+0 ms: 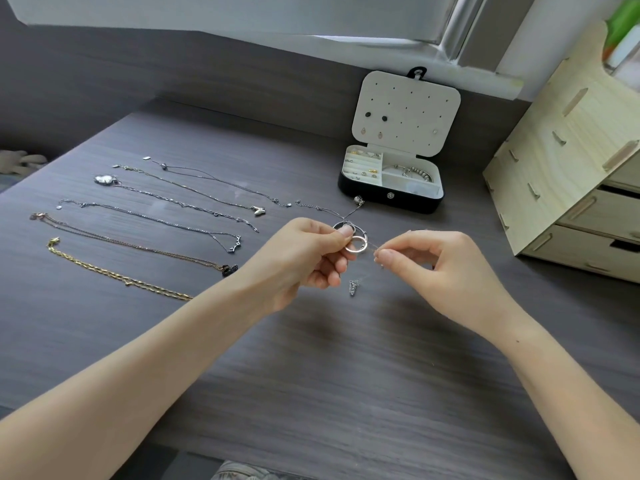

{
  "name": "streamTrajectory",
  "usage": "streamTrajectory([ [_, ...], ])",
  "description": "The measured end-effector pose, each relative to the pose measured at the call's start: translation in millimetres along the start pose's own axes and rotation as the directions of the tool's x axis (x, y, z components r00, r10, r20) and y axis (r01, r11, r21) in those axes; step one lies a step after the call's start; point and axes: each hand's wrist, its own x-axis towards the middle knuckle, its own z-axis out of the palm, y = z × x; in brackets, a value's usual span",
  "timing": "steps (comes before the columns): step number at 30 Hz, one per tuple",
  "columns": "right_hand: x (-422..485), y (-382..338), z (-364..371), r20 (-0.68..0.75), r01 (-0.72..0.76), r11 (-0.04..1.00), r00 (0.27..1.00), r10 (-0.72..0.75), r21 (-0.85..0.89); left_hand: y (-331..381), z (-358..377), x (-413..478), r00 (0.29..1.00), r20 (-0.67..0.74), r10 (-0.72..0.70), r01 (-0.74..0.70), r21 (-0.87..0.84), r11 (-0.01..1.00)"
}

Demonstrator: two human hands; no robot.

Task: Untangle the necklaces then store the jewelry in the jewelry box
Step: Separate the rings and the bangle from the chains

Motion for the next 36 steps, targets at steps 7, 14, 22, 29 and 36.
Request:
streamTrajectory([
  [7,0.0,-14.4,-12.0,0.008,-0.038,0.987,0.999,0.037,0.158,-3.7,3.7,-1.2,0.997,-0.018,0.081,-0.079,0.099,0.992],
  [14,4.8,-15.6,-14.6,0.034,-0.103,0.993,0.994,0.101,0.065,-5.1,5.5,-1.5,0.988,-0.03,0.154,-0.147,0.166,0.975],
  [22,-0.3,-4.4,-17.4,0.157,-0.186,0.98,0.972,0.174,0.064,-7.3,5.1,1.8,0.978,0.008,0.207,-0.207,0.029,0.978],
  [29,-1.4,0.4,-3.6,0.163,-0.164,0.986,0.974,0.155,0.043,1.3,4.7,-2.7,0.973,0.047,0.228,-0.223,-0.087,0.971],
  [36,-1.1,-2.1,9.7,0.214,-0.133,0.987,0.971,0.112,0.087,9.8,1.1,-6.1,0.967,0.109,0.23,-0.194,-0.267,0.944],
])
